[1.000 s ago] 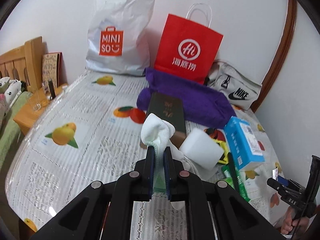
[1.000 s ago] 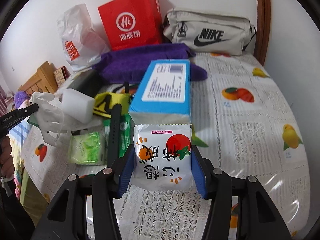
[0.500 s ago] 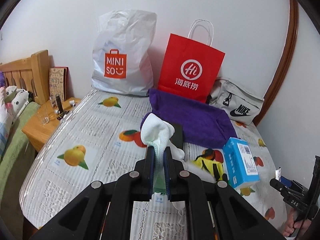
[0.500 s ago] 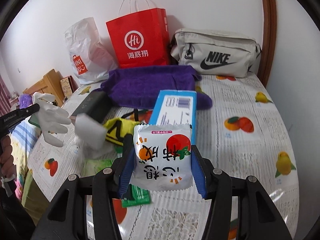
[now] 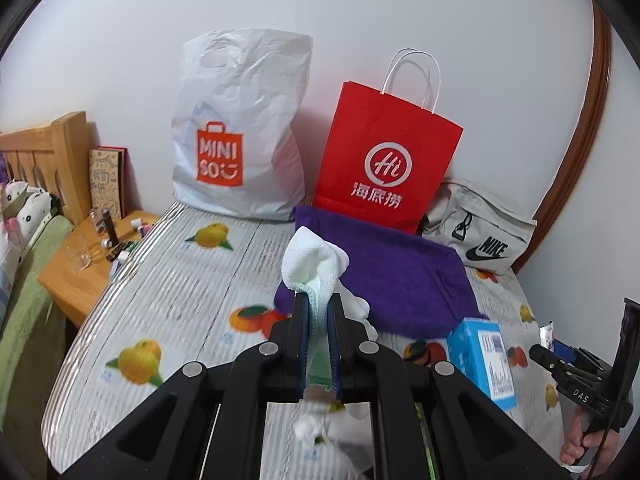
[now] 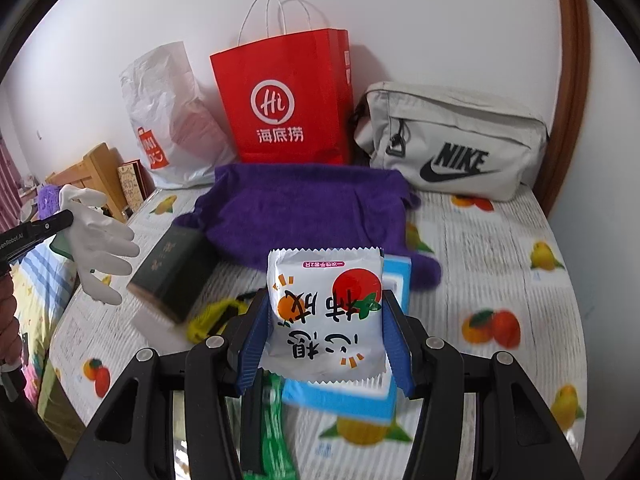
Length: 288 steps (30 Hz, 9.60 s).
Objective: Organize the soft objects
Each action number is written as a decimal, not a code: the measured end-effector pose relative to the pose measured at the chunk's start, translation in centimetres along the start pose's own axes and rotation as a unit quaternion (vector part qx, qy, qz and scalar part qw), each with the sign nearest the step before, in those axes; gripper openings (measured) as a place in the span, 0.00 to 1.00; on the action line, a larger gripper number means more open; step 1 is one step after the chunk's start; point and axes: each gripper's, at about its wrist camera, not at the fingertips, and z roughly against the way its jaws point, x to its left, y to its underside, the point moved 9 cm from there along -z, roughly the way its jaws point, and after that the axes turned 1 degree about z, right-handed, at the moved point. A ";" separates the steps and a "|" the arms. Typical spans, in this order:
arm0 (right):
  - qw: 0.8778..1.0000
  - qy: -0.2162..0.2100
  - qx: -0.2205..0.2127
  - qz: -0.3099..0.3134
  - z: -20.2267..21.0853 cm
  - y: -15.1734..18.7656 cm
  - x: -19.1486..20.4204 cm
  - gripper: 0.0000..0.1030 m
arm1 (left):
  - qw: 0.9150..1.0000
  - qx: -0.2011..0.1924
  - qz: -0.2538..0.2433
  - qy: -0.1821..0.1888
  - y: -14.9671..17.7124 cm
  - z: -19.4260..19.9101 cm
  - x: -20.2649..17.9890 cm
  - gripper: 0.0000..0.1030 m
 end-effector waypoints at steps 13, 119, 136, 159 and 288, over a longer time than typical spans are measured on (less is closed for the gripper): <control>1.000 0.000 0.012 0.003 -6.2 -5.0 -1.4 0.51 | 0.999 0.004 -0.033 0.006 -5.2 -6.0 -3.7 0.09; 0.992 -0.029 0.121 0.029 -5.4 14.6 6.6 0.33 | 0.994 0.110 -0.018 0.005 11.4 -3.1 1.7 0.63; 0.994 -0.027 0.098 0.039 -4.8 13.6 7.6 0.20 | 0.993 0.118 -0.005 0.021 13.2 -2.6 3.0 0.63; 0.998 -0.018 0.065 -0.007 0.6 16.0 2.3 0.20 | 0.982 0.108 -0.157 0.013 15.5 -5.2 -6.7 0.85; 0.991 -0.015 0.130 -0.006 -21.4 -6.1 -6.8 0.20 | 0.973 0.231 -0.025 -0.010 2.2 -24.8 -4.9 0.79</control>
